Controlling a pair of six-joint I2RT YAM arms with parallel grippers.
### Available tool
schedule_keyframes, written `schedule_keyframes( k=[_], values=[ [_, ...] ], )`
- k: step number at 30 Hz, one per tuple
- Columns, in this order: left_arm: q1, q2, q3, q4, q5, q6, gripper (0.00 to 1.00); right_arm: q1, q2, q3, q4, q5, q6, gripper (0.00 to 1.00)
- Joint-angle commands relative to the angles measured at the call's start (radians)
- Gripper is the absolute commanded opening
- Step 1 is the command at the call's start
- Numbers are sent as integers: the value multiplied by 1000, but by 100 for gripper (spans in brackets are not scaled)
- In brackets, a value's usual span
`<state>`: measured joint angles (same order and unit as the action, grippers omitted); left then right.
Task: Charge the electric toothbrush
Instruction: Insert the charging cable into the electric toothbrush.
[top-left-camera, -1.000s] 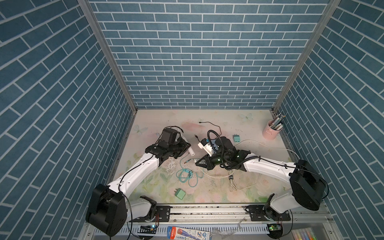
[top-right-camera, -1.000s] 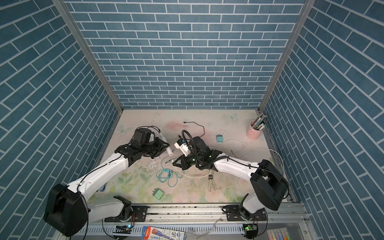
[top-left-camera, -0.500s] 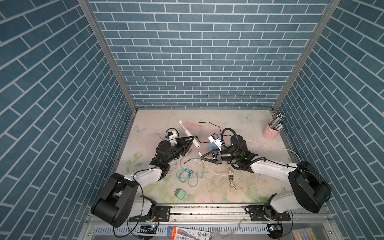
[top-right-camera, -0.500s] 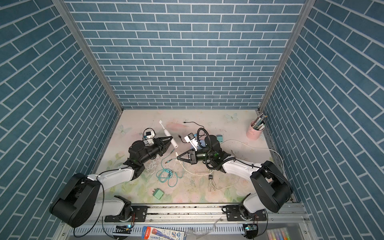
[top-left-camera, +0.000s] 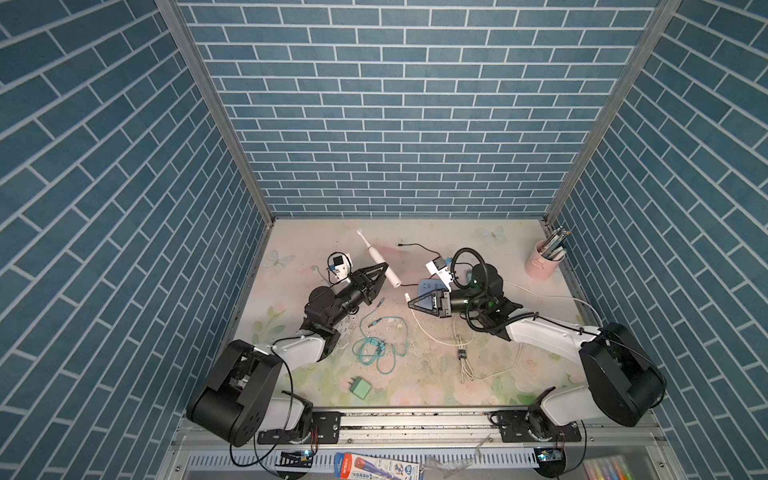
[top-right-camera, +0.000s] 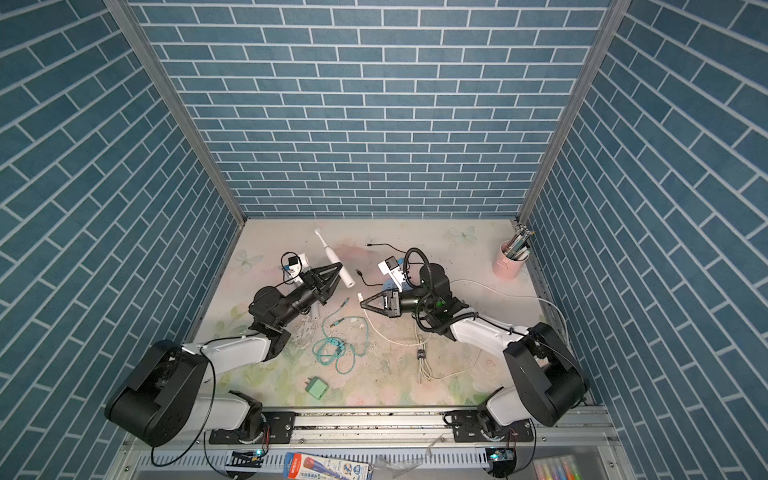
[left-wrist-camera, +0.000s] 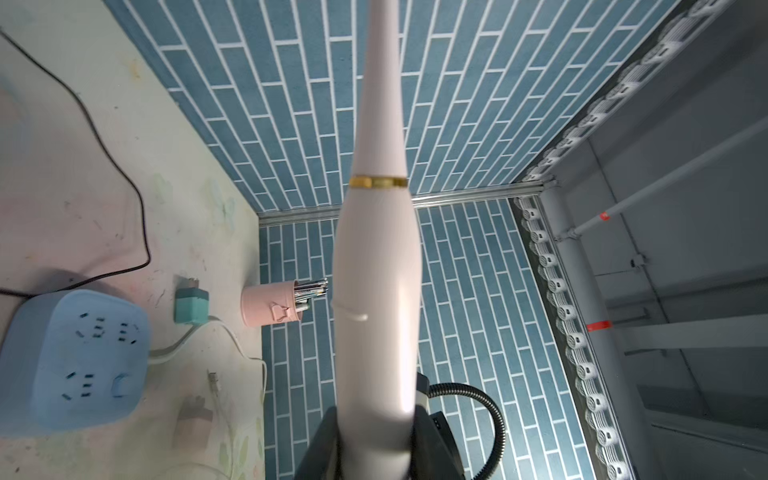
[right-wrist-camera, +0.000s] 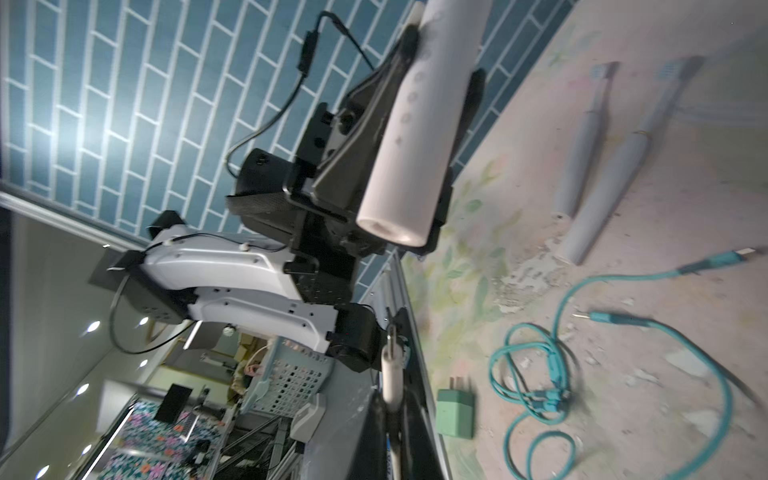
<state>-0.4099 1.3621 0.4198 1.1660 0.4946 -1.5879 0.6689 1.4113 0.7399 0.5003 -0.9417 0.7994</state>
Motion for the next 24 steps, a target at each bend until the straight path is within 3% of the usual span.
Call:
schedule_keyframes(
  k=[1,4,7,15,24],
  values=[
    [6,-46,64,-264,42,47,0,56,-116,99,-440,230,-301,0],
    [-5,-157,151,-675,-10,187,0,102,-130,139,-602,420,-395,0],
    [-14,-219,226,-927,-72,298,0,145,-97,184,-738,580,-454,0],
    [-35,-172,273,-1093,-92,320,0,244,15,350,-970,877,-497,0],
    [-72,-168,340,-1284,-205,374,0,322,95,425,-992,887,-500,0]
  ],
)
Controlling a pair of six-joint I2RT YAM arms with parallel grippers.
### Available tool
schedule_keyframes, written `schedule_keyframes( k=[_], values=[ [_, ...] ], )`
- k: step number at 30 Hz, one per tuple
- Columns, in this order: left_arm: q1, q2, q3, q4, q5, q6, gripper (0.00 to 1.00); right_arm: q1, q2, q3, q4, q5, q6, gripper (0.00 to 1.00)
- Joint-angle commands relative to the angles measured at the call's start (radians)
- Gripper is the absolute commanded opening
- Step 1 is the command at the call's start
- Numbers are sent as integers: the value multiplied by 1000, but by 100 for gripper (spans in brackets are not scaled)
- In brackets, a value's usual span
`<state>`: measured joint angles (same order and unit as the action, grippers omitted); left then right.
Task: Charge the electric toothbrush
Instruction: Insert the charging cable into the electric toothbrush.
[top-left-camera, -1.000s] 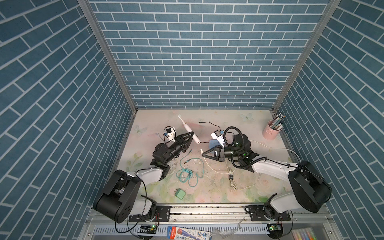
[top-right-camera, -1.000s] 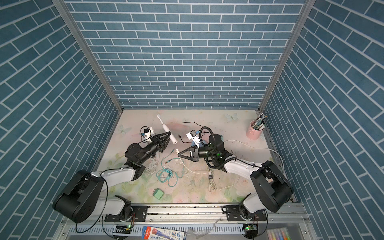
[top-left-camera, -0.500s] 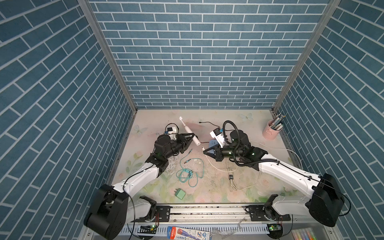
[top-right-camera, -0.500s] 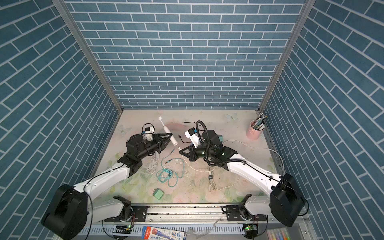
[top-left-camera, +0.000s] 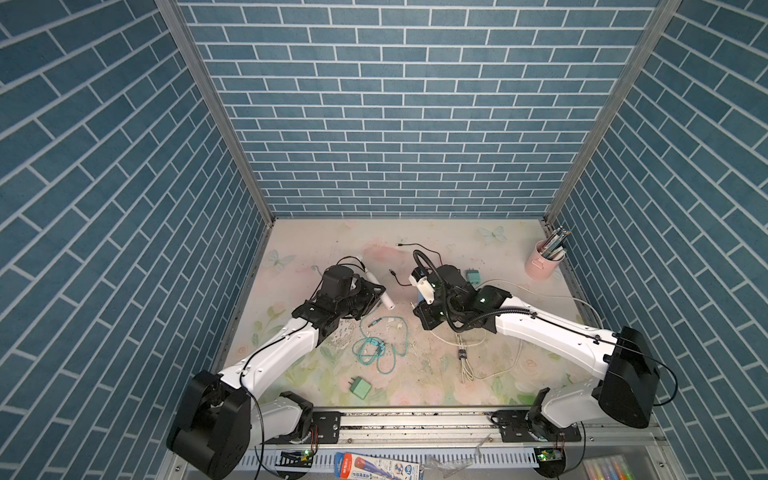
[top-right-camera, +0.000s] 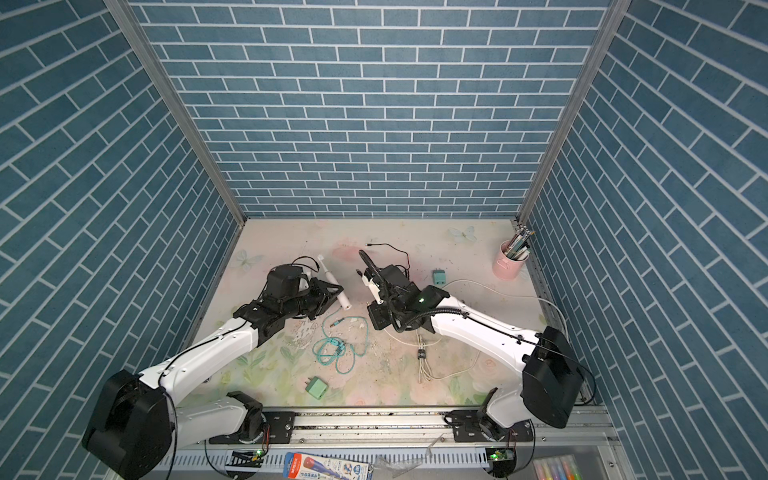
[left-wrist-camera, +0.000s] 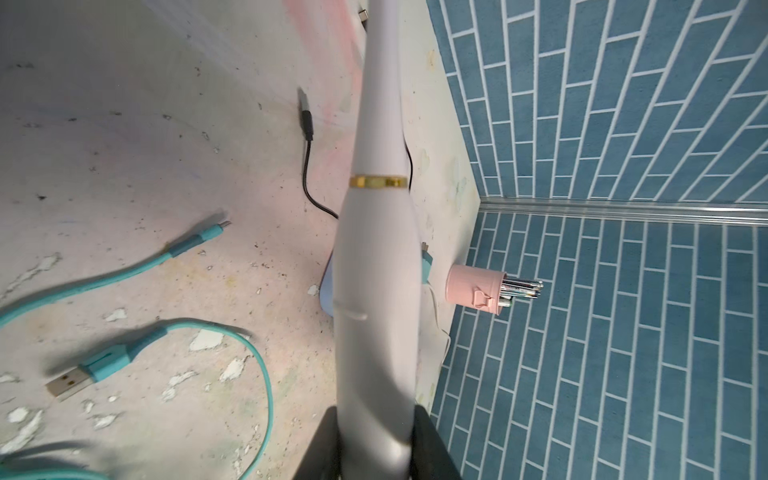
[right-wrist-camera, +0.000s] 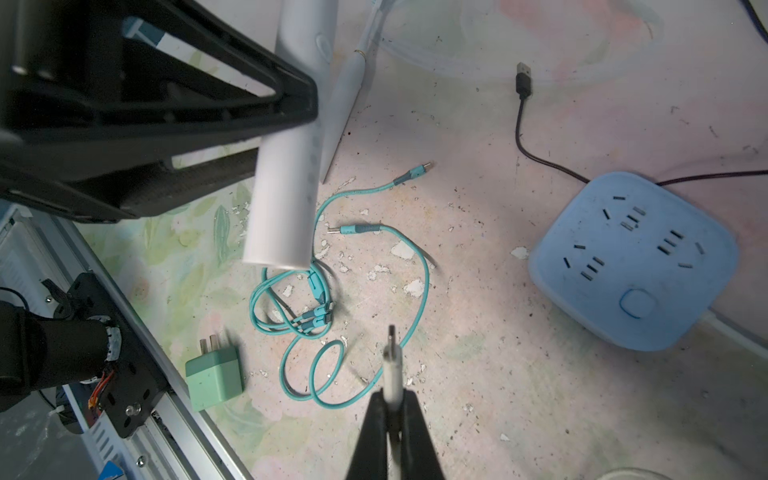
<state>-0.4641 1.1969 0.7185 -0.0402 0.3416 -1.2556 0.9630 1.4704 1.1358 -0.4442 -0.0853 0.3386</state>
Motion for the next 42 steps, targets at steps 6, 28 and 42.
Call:
schedule_keyframes(
  k=[6,28,42],
  values=[
    [-36,18,51,-115,-94,41,0,49,77,51,-47,3,-29,0],
    [-72,81,71,-166,-153,2,0,94,196,138,-77,7,8,0],
    [-82,97,70,-189,-171,-11,0,111,229,161,-78,7,33,0]
  ],
)
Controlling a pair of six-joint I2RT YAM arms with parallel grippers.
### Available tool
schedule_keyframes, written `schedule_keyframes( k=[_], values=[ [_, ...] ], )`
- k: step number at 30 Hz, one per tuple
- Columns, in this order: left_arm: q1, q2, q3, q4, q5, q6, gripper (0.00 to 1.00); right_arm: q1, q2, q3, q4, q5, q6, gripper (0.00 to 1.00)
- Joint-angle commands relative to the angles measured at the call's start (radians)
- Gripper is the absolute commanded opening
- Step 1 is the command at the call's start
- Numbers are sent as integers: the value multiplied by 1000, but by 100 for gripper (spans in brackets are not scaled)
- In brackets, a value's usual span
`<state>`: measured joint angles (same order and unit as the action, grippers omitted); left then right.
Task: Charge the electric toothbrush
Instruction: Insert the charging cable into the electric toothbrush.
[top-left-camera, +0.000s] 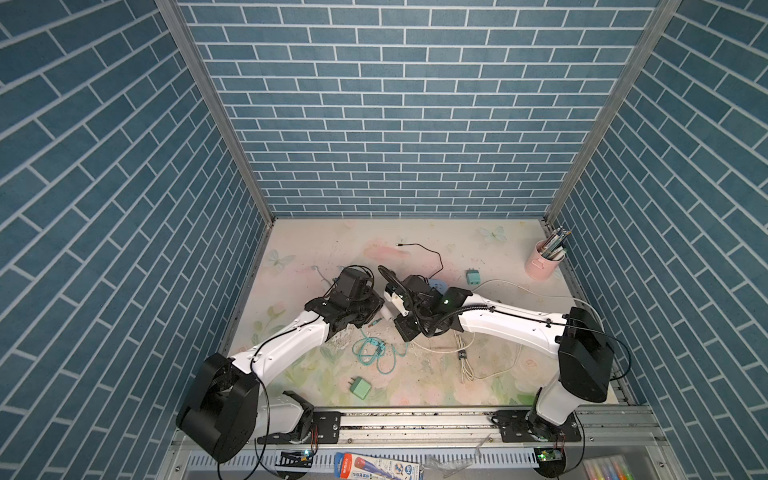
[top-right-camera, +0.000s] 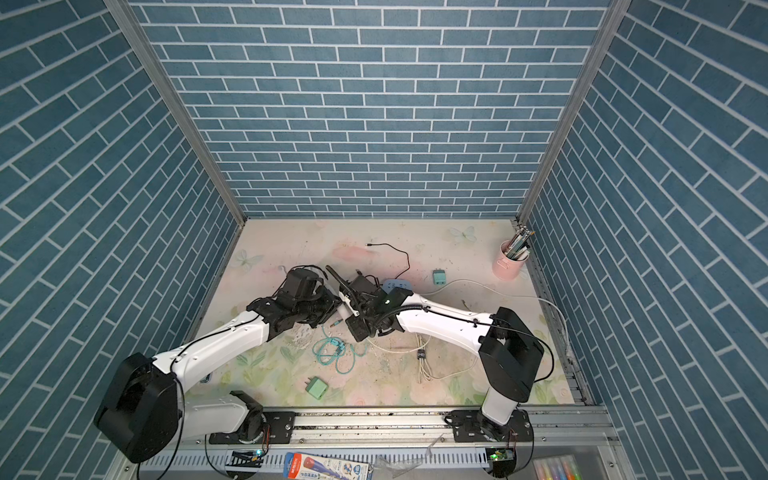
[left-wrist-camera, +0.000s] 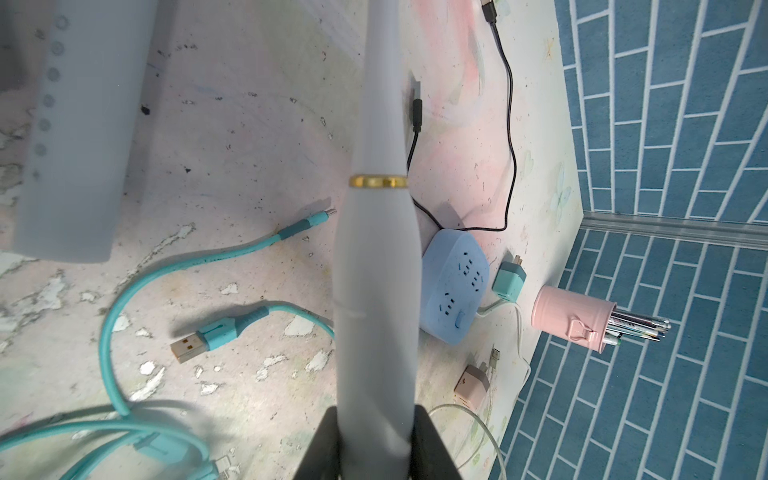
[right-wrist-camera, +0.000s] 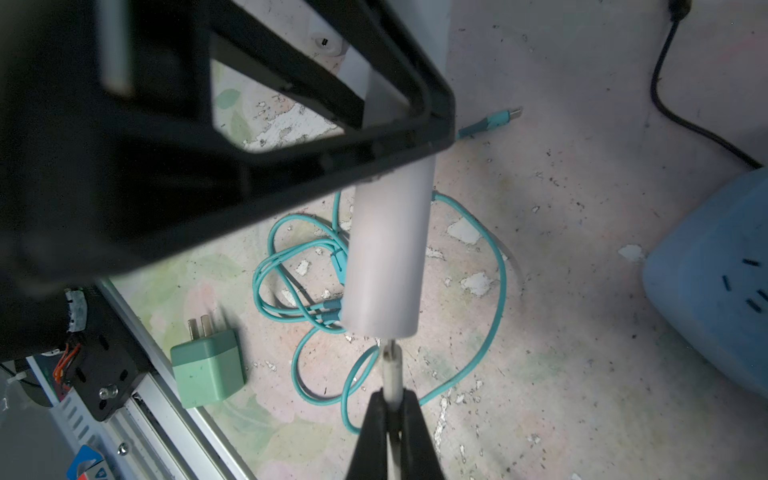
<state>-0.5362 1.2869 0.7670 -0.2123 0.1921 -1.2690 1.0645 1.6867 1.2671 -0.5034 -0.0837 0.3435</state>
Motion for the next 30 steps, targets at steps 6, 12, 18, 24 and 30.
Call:
schedule_keyframes(
  k=[6,12,18,24,30],
  values=[
    [-16,13,19,-18,-22,1,0,11,25,42,-23,10,36,0],
    [-15,9,27,-31,-25,5,0,11,45,50,-41,25,40,0],
    [-25,25,30,-32,-16,8,0,13,51,65,-56,50,41,0],
    [-32,36,41,-52,-17,9,0,26,68,89,-75,72,36,0],
    [-32,37,61,-86,-22,20,0,41,91,99,-94,101,32,0]
  ],
)
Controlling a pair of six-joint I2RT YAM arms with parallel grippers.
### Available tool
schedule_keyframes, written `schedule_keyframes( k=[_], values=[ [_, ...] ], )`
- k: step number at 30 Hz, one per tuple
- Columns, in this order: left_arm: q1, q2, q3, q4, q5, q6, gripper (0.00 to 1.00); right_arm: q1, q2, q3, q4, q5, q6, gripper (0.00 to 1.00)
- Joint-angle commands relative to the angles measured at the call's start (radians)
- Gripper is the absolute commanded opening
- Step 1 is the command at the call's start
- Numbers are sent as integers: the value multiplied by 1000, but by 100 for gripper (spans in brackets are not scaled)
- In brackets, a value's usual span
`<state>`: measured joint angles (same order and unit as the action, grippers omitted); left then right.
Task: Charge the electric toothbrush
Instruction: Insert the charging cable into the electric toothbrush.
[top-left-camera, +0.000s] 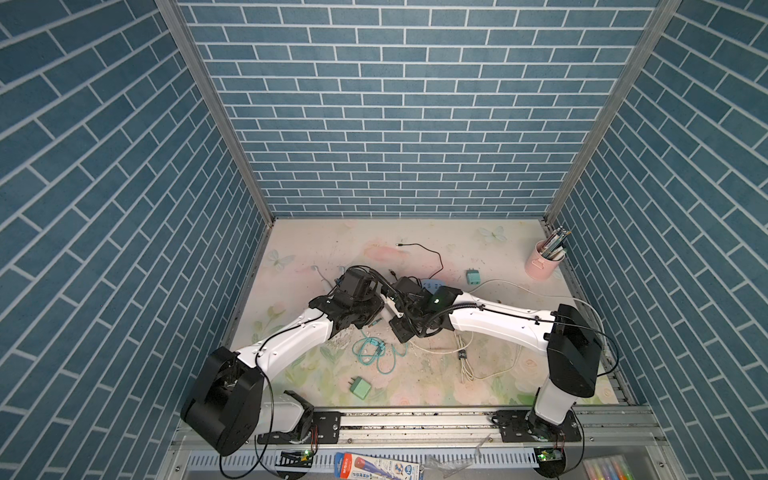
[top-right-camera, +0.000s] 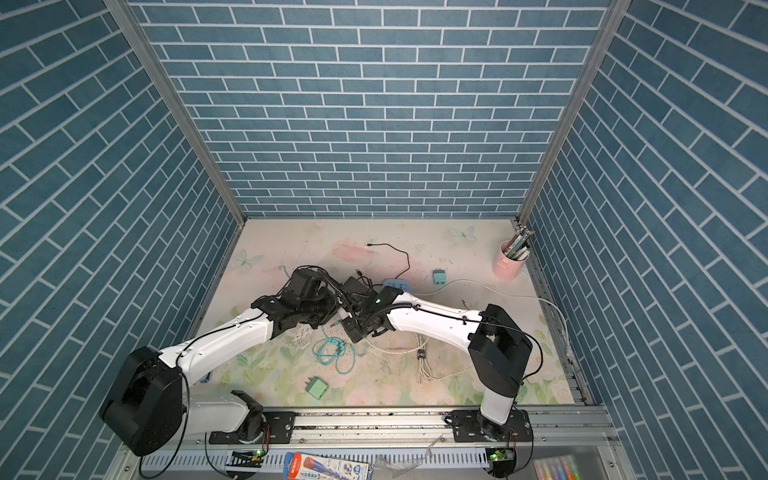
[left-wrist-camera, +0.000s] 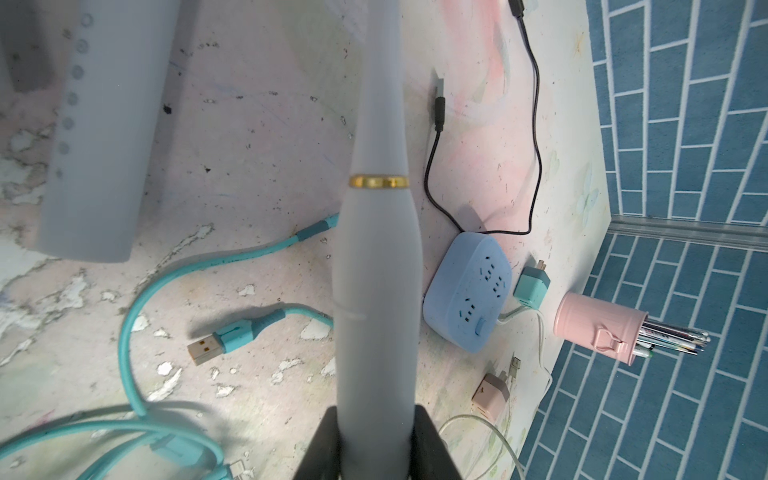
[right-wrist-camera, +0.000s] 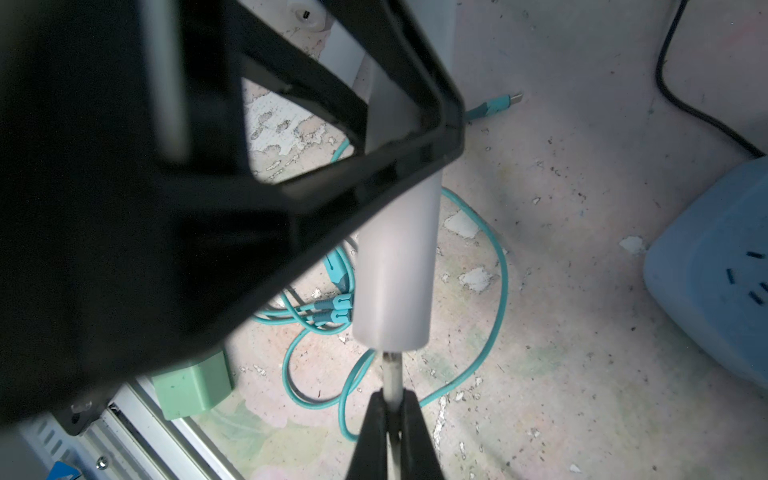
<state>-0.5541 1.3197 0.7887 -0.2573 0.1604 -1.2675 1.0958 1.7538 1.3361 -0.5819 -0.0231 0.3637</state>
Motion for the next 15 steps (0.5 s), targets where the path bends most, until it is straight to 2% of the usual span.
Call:
schedule_keyframes(
  k=[1,15],
  values=[
    [-13,5,44,-48,10,22,0,13,30,36,-23,56,12,0],
    [-26,22,40,-39,34,-2,0,21,45,55,-6,67,36,0]
  ],
)
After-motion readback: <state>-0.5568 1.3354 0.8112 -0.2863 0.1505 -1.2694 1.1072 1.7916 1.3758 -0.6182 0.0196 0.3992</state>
